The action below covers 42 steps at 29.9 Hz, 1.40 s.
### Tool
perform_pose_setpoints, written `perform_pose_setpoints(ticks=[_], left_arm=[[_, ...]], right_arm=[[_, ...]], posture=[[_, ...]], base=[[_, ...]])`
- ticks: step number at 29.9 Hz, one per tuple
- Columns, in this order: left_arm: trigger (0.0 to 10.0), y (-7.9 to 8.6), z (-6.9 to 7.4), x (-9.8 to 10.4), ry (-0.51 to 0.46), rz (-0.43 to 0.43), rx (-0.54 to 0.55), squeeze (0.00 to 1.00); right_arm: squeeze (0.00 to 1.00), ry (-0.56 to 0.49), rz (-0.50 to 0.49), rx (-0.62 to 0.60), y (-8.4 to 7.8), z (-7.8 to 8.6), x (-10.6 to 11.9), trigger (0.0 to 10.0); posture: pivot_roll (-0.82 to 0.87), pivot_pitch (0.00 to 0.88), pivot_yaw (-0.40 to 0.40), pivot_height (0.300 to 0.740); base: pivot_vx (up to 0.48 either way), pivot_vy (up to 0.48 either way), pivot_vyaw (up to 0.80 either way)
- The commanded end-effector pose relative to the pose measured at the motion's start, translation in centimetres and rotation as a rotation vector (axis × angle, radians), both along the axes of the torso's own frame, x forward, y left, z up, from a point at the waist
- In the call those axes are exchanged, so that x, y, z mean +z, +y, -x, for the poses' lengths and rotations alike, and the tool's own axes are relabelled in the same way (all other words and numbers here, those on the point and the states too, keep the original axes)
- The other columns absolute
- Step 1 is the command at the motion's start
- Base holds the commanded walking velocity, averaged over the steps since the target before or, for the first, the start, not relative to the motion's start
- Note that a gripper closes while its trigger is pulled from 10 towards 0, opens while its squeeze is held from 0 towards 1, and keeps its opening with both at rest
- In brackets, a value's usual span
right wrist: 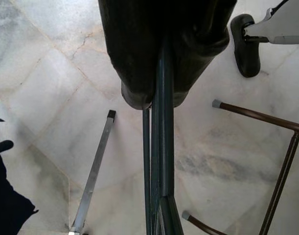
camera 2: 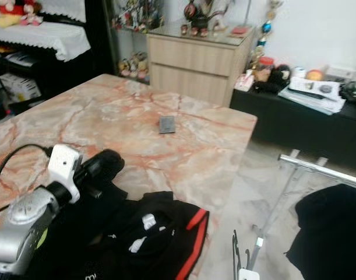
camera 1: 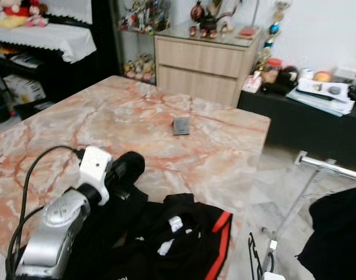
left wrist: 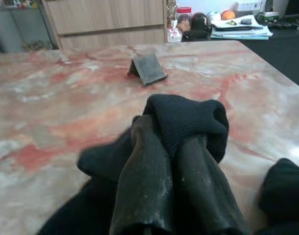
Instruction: Hang hanger
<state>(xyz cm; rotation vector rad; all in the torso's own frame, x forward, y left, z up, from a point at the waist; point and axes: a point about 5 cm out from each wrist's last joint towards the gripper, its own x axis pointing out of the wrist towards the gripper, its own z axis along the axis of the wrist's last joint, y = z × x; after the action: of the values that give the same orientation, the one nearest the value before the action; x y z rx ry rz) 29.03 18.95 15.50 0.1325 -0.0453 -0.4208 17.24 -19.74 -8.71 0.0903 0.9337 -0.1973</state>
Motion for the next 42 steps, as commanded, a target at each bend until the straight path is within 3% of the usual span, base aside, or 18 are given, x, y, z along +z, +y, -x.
perform_pose_setpoints(ticks=[1, 12, 17, 18, 19, 20, 21, 30, 42], left_arm=[[10.0, 0.1, 0.2, 0.2, 0.0, 0.011, 0.01, 1.0], [10.0, 0.5, 2.1, -0.2, 0.032, 0.015, 0.047, 1.0], [10.0, 1.2, 3.1, 0.1, 0.002, 0.065, 0.136, 1.0], [10.0, 1.7, 3.3, 0.4, -0.03, 0.091, 0.186, 0.92], [10.0, 1.9, 3.4, 0.5, -0.044, 0.1, 0.218, 0.31], [10.0, 1.9, 3.4, 0.5, -0.044, 0.1, 0.218, 0.31], [10.0, 2.4, 3.6, 0.7, -0.075, 0.111, 0.274, 0.0], [10.0, 2.8, 4.9, 0.2, -0.08, 0.131, 0.357, 0.0], [10.0, 2.5, 4.8, -0.2, -0.073, 0.148, 0.37, 0.0]], right_arm=[[0.0, -0.006, -0.002, 0.003, 0.2, -0.3, 0.1, 10.0], [0.0, -0.014, -0.001, 0.005, 0.5, -0.7, 0.2, 10.0], [0.0, -0.011, 0.0, 0.009, 0.4, -0.5, 0.2, 10.0], [0.0, -0.011, 0.0, 0.009, 0.4, -0.5, 0.2, 10.0], [0.0, -0.01, 0.001, 0.01, 0.4, -0.5, 0.2, 10.0], [0.0, -0.01, 0.001, 0.01, 0.4, -0.5, 0.2, 10.0], [0.0, -0.009, 0.001, 0.011, 0.3, -0.4, 0.1, 10.0], [0.0, -0.006, 0.003, 0.012, 0.1, -0.2, 0.1, 10.0], [0.0, -0.009, 0.005, 0.016, 0.0, -0.4, 0.2, 10.0]], posture=[[0.13, 0.031, -0.01, 0.74], [0.14, 0.042, -0.009, 0.74], [0.14, 0.046, -0.011, 0.74], [0.14, 0.046, -0.011, 0.74], [0.15, 0.047, -0.012, 0.74], [0.15, 0.047, -0.012, 0.74], [0.15, 0.048, -0.012, 0.74], [0.15, 0.049, -0.017, 0.74], [0.15, 0.047, -0.022, 0.74]], base=[[0.0, 0.0, 0.0], [0.0, 0.0, 0.0], [0.0, 0.0, 0.0], [0.0, 0.0, 0.0], [0.0, 0.0, 0.0], [0.0, 0.0, 0.0], [0.0, 0.0, 0.0], [0.0, 0.0, 0.0], [-0.044, 0.0, 0.0]])
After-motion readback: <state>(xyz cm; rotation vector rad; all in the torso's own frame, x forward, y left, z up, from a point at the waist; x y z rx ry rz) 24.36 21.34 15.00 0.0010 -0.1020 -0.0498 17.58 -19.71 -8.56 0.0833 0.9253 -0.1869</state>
